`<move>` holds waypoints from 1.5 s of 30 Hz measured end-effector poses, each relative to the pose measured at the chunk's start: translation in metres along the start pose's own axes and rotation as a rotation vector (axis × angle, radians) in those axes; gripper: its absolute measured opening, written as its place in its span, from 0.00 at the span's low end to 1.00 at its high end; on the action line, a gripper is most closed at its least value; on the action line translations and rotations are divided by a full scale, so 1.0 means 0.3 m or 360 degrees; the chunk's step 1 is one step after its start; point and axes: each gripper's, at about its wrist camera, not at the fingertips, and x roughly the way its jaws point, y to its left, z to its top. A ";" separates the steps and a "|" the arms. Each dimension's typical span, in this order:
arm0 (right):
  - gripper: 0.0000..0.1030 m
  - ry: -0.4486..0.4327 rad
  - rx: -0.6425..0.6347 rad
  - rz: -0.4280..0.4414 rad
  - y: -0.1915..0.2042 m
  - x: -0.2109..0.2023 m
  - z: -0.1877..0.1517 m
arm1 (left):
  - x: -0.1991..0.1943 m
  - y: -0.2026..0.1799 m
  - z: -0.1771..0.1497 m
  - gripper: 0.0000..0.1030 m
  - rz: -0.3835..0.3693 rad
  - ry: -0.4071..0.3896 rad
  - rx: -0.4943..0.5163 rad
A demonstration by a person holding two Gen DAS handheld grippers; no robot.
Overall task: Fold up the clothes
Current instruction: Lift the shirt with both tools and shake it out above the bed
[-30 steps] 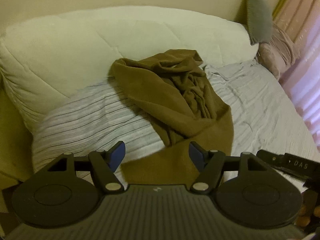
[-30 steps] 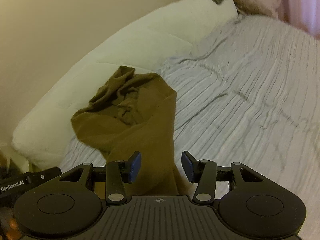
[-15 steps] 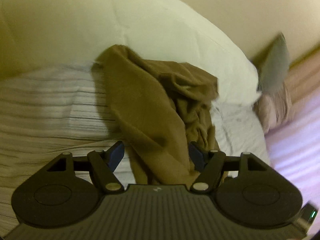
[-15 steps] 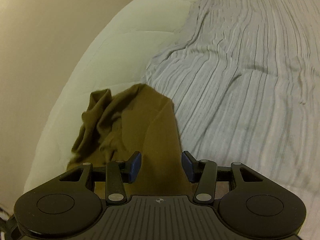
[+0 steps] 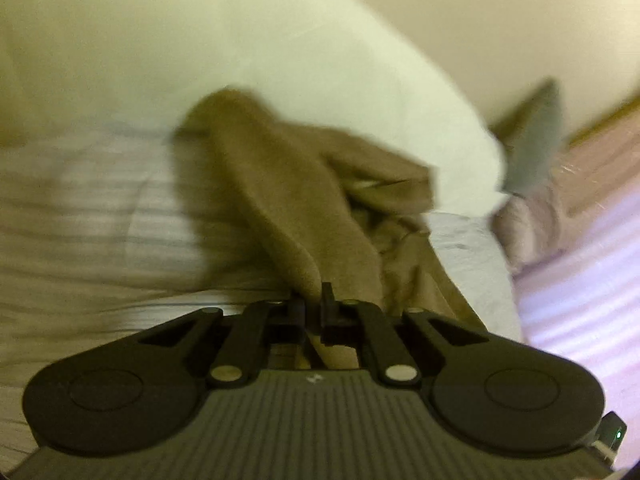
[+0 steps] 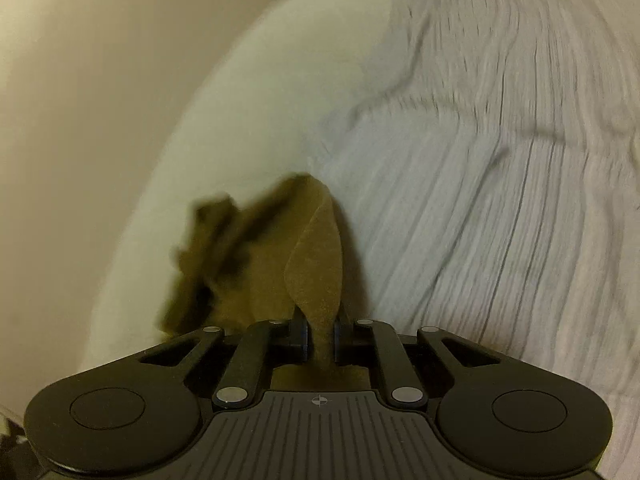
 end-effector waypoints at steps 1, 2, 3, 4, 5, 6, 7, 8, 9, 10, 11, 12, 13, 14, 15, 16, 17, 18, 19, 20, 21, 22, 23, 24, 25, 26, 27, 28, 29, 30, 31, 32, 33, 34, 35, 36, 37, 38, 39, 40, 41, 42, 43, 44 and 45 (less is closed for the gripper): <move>0.09 -0.0042 0.0013 0.0041 0.003 -0.063 0.002 | -0.035 -0.028 0.000 0.03 -0.0045 -0.0008 0.0064; 0.09 -0.0089 0.0009 0.0078 0.009 -0.129 0.003 | -0.080 -0.073 -0.001 0.03 -0.0098 -0.0014 0.0156; 0.09 -0.0139 -0.0010 0.0107 0.019 -0.202 0.003 | -0.124 -0.119 -0.002 0.03 -0.0150 -0.0021 0.0250; 0.09 -0.0191 -0.0035 0.0139 0.031 -0.282 0.002 | -0.169 -0.164 -0.003 0.03 -0.0202 -0.0027 0.0343; 0.09 -0.0239 -0.0054 0.0165 0.041 -0.355 -0.001 | -0.224 -0.222 -0.012 0.03 -0.0269 -0.0027 0.0437; 0.09 -0.0293 -0.0079 0.0183 0.051 -0.434 -0.008 | -0.273 -0.269 -0.026 0.03 -0.0329 -0.0028 0.0514; 0.09 -0.0353 -0.0110 0.0195 0.061 -0.523 -0.015 | -0.321 -0.317 -0.040 0.03 -0.0389 -0.0028 0.0591; 0.09 -0.0414 -0.0131 0.0207 0.068 -0.610 -0.025 | -0.362 -0.358 -0.062 0.03 -0.0444 -0.0020 0.0650; 0.09 -0.0475 -0.0145 0.0219 0.074 -0.696 -0.035 | -0.409 -0.400 -0.091 0.03 -0.0519 -0.0002 0.0686; 0.09 -0.0538 -0.0151 0.0222 0.075 -0.787 -0.049 | -0.456 -0.442 -0.119 0.03 -0.0595 0.0016 0.0721; 0.09 -0.0604 -0.0151 0.0218 0.072 -0.881 -0.066 | -0.497 -0.479 -0.153 0.03 -0.0666 0.0031 0.0748; 0.09 -0.0669 -0.0153 0.0212 0.068 -0.978 -0.088 | -0.538 -0.517 -0.186 0.03 -0.0736 0.0046 0.0775; 0.09 -0.0735 -0.0156 0.0204 0.062 -1.075 -0.113 | -0.580 -0.551 -0.232 0.03 -0.0799 0.0060 0.0808; 0.10 -0.0795 -0.0153 0.0193 0.056 -1.169 -0.141 | -0.622 -0.585 -0.278 0.03 -0.0861 0.0074 0.0841; 0.10 -0.0851 -0.0147 0.0180 0.049 -1.259 -0.170 | -0.662 -0.621 -0.326 0.03 -0.0933 0.0102 0.0867; 0.10 -0.0908 -0.0140 0.0169 0.043 -1.356 -0.205 | -0.703 -0.645 -0.376 0.03 -0.1015 0.0148 0.0886; 0.10 -0.0958 -0.0125 0.0165 0.031 -1.458 -0.244 | -0.744 -0.668 -0.425 0.03 -0.1098 0.0194 0.0905; 0.10 -0.1002 -0.0103 0.0165 0.015 -1.558 -0.282 | -0.788 -0.696 -0.483 0.03 -0.1155 0.0222 0.0930; 0.10 -0.1049 -0.0084 0.0165 -0.001 -1.658 -0.321 | -0.833 -0.724 -0.540 0.03 -0.1212 0.0248 0.0955; 0.10 -0.1098 -0.0069 0.0164 -0.017 -1.758 -0.362 | -0.877 -0.753 -0.598 0.03 -0.1268 0.0275 0.0981; 0.10 -0.1147 -0.0053 0.0163 -0.032 -1.857 -0.402 | -0.920 -0.780 -0.651 0.03 -0.1320 0.0297 0.1009; 0.10 -0.1197 -0.0045 0.0162 -0.040 -1.953 -0.446 | -0.969 -0.806 -0.717 0.03 -0.1378 0.0319 0.1035; 0.10 -0.1253 -0.0047 0.0151 -0.042 -2.048 -0.498 | -1.018 -0.831 -0.783 0.03 -0.1436 0.0340 0.1061; 0.10 -0.1306 -0.0052 0.0126 -0.046 -2.147 -0.543 | -1.056 -0.851 -0.846 0.03 -0.1483 0.0363 0.1079; 0.10 -0.1354 -0.0056 0.0096 -0.052 -2.247 -0.579 | -1.109 -0.879 -0.915 0.03 -0.1527 0.0383 0.1097; 0.10 -0.1402 -0.0066 0.0059 -0.059 -2.342 -0.619 | -1.162 -0.907 -0.985 0.03 -0.1570 0.0404 0.1114; 0.10 -0.1451 -0.0080 0.0018 -0.066 -2.434 -0.661 | -1.200 -0.929 -1.048 0.03 -0.1608 0.0428 0.1127; 0.10 -0.1499 -0.0094 -0.0024 -0.074 -2.526 -0.704 | -1.240 -0.952 -1.115 0.03 -0.1649 0.0454 0.1136; 0.10 -0.1548 -0.0112 -0.0071 -0.080 -2.618 -0.748 | -1.279 -0.970 -1.179 0.03 -0.1693 0.0483 0.1145; 0.10 -0.1591 -0.0129 -0.0115 -0.086 -2.706 -0.792 | -1.318 -0.981 -1.232 0.03 -0.1731 0.0505 0.1147; 0.10 -0.1628 -0.0142 -0.0154 -0.094 -2.789 -0.833 | -1.357 -0.993 -1.285 0.03 -0.1768 0.0527 0.1148; 0.11 -0.1653 -0.0145 -0.0181 -0.106 -2.869 -0.871 | -1.386 -1.003 -1.332 0.03 -0.1795 0.0560 0.1129; 0.12 -0.1676 -0.0137 -0.0205 -0.119 -2.941 -0.909 | -1.414 -1.013 -1.378 0.03 -0.1821 0.0594 0.1109; 0.12 -0.1705 -0.0126 -0.0234 -0.132 -3.012 -0.949 | -1.442 -1.023 -1.418 0.03 -0.1836 0.0613 0.1096; 0.12 -0.1742 -0.0115 -0.0277 -0.147 -3.080 -0.990 | -1.439 -1.030 -1.439 0.03 -0.1815 0.0608 0.1089; 0.12 -0.1796 -0.0091 -0.0345 -0.159 -3.136 -1.029 | -1.436 -1.036 -1.459 0.03 -0.1792 0.0602 0.1082; 0.12 -0.1858 -0.0056 -0.0423 -0.167 -3.183 -1.068 | -1.433 -1.043 -1.479 0.03 -0.1769 0.0596 0.1075; 0.12 -0.1912 -0.0017 -0.0498 -0.185 -3.242 -1.103 | -1.422 -1.054 -1.486 0.03 -0.1743 0.0600 0.1086; 0.12 -0.1949 0.0021 -0.0545 -0.206 -3.296 -1.130 | -1.409 -1.065 -1.493 0.03 -0.1716 0.0604 0.1098; 0.12 -0.1957 0.0049 -0.0589 -0.224 -3.329 -1.149 | -1.397 -1.076 -1.499 0.03 -0.1690 0.0608 0.1110; 0.12 -0.1948 0.0076 -0.0646 -0.241 -3.356 -1.165 | -1.385 -1.087 -1.506 0.03 -0.1663 0.0611 0.1122; 0.12 -0.1937 0.0102 -0.0704 -0.258 -3.382 -1.181 | -1.373 -1.098 -1.513 0.03 -0.1637 0.0615 0.1133; 0.12 -0.1927 0.0129 -0.0761 -0.275 -3.409 -1.197 | -1.337 -1.114 -1.510 0.04 -0.1529 0.0580 0.1175; 0.13 -0.1915 0.0156 -0.0817 -0.292 -3.436 -1.213 | -1.305 -1.114 -1.521 0.04 -0.1435 0.0580 0.1259; 0.14 -0.1854 0.0206 -0.0905 -0.316 -3.441 -1.230 | -1.272 -1.115 -1.534 0.05 -0.1340 0.0581 0.1343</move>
